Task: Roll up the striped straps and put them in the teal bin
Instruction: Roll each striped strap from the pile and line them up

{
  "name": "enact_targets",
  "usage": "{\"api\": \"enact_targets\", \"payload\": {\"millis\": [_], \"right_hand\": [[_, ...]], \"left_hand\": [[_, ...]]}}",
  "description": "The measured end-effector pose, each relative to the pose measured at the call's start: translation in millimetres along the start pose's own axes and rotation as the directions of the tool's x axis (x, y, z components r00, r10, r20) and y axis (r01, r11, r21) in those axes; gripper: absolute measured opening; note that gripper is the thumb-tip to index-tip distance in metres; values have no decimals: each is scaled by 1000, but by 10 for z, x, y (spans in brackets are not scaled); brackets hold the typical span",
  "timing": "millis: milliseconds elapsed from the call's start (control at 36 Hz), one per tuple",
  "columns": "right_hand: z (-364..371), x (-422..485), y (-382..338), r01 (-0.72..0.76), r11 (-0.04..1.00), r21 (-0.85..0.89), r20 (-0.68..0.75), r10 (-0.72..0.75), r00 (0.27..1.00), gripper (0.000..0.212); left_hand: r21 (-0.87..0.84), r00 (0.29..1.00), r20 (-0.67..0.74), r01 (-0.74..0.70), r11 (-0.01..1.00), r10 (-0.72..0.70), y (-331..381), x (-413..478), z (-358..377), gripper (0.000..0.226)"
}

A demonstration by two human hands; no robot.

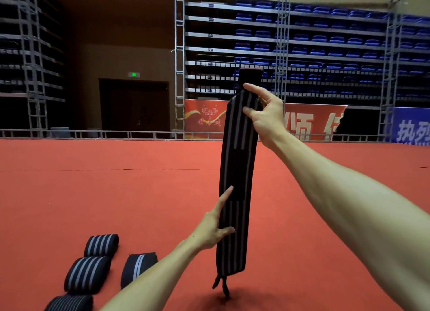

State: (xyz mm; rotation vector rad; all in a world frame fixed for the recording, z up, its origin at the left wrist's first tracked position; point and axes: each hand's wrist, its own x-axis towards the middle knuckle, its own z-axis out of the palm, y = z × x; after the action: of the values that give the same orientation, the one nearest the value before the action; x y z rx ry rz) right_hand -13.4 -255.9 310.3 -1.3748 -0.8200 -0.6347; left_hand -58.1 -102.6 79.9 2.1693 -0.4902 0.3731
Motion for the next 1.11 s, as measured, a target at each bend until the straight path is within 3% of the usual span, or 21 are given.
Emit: {"api": "enact_targets", "payload": {"millis": [250,611,778,1111], "right_hand": [[-30,-20,43,-12,1000,-7,-22,12,1000,55],[-33,-37,44,-6,1000,-20,-27,6,1000,54],[-9,-22,1,7,999,-31,-48,-8,999,54],[-34,29,4,28,995,-101,-112,-39,993,54]], "left_hand": [[90,997,59,51,995,-56,-30,-22,-4,112],[148,997,27,66,987,-71,-229,-28,-51,112],[100,997,-35,74,992,-71,-260,-41,-126,110],[-26,995,61,75,997,-73,-251,-101,-186,109]]}}
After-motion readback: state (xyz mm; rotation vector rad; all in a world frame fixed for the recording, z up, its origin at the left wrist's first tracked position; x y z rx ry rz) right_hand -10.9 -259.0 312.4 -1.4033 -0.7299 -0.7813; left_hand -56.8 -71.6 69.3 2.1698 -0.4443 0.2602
